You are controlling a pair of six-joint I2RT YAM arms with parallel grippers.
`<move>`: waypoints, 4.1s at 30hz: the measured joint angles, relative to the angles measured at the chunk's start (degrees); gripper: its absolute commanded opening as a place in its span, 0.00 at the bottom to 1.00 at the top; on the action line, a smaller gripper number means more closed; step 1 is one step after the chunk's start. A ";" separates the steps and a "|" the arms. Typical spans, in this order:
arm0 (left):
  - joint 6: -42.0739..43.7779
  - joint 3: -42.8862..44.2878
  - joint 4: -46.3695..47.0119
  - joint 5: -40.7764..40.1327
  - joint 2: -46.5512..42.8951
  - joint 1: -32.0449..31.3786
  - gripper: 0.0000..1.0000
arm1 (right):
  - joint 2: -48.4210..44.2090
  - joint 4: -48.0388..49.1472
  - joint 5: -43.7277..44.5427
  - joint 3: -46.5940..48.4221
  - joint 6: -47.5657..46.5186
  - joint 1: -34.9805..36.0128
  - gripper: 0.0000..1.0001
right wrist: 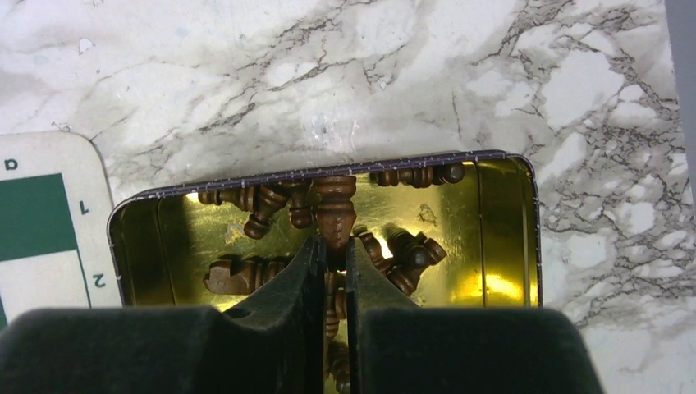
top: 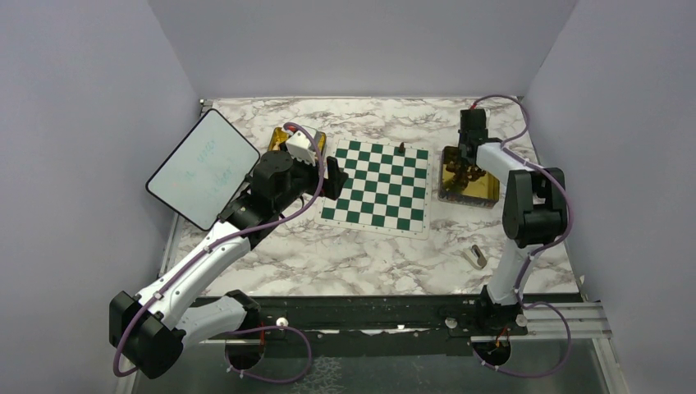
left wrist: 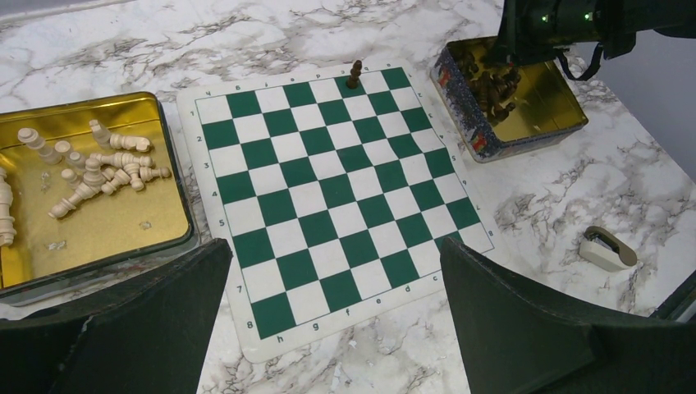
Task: Set up the chess pieces on the board
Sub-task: Pick up the chess piece from the storage box, then place the chess piece on the chessboard.
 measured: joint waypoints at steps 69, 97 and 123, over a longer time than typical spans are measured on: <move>62.38 -7.56 1.07 30.80 6.54 -10.27 0.65 | -27.28 -4.52 -80.19 -15.08 4.46 24.70 0.08; 40.98 -6.58 7.89 23.12 6.84 -11.10 0.16 | -35.95 7.08 -69.07 -21.88 20.52 25.40 0.12; 20.98 -5.86 13.33 15.89 9.86 -12.22 0.99 | -38.91 10.95 -46.51 -25.49 25.40 25.16 0.05</move>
